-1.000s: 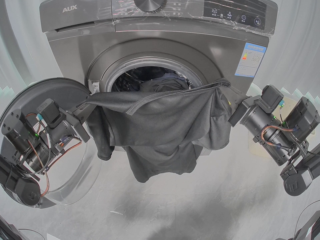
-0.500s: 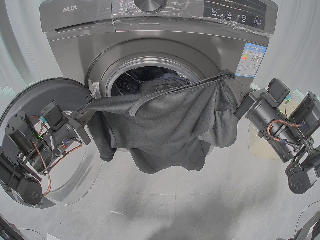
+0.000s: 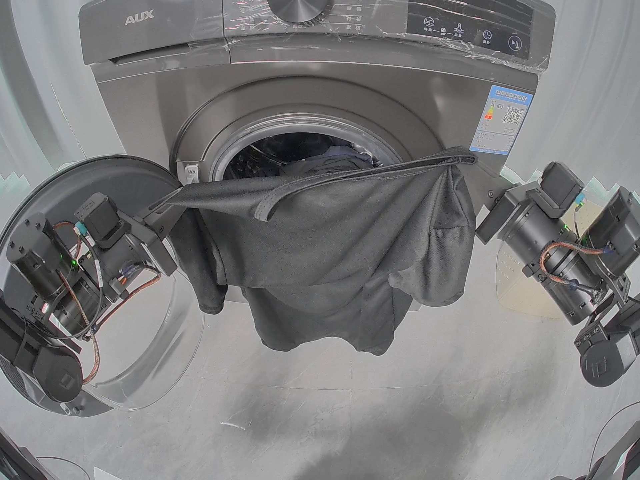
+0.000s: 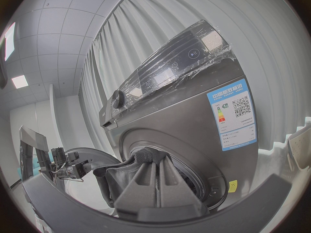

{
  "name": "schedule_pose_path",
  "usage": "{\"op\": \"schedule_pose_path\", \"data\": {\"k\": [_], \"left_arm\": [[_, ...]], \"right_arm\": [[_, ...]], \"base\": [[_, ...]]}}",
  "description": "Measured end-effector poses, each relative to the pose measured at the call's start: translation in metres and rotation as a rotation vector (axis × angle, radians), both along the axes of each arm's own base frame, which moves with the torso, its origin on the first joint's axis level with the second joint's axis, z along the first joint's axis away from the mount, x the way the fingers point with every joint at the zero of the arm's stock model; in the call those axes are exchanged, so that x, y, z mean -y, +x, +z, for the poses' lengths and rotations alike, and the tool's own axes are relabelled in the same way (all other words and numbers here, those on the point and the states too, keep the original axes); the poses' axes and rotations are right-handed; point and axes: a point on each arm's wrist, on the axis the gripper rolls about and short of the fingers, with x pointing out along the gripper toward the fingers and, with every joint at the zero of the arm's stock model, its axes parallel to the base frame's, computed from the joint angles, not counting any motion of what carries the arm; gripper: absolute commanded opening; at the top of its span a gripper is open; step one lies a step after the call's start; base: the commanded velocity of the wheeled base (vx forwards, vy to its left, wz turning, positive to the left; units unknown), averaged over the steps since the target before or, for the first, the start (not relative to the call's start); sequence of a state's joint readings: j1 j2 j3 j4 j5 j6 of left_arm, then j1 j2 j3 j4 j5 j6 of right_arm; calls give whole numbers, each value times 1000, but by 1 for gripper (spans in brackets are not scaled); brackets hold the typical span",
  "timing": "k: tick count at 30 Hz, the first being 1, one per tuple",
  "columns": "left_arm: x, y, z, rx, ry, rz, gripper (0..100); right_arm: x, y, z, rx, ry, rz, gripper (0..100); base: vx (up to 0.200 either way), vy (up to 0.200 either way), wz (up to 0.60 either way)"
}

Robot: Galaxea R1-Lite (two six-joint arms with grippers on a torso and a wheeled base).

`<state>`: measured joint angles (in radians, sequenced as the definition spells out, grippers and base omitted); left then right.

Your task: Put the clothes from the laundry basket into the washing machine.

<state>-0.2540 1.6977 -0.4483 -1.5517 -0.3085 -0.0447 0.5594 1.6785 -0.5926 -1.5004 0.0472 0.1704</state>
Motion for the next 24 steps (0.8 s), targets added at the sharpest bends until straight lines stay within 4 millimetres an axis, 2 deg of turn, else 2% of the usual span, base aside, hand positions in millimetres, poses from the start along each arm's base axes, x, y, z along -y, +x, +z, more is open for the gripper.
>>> {"op": "schedule_pose_path", "data": {"k": [11,17,24], "left_arm": [[6,-1,2,7,-5,-21,0],[32,-4,5,22,-10,-113,0],[59,4,5,36,-17,-183,0]], "right_arm": [[4,1,-3,-10,-9,-8,0],[2,-1,-10,-30,-18,1,0],[-18,-7,-34,-107,-62,59,0]], "base": [[0,0,0],[0,0,0],[0,0,0]]}}
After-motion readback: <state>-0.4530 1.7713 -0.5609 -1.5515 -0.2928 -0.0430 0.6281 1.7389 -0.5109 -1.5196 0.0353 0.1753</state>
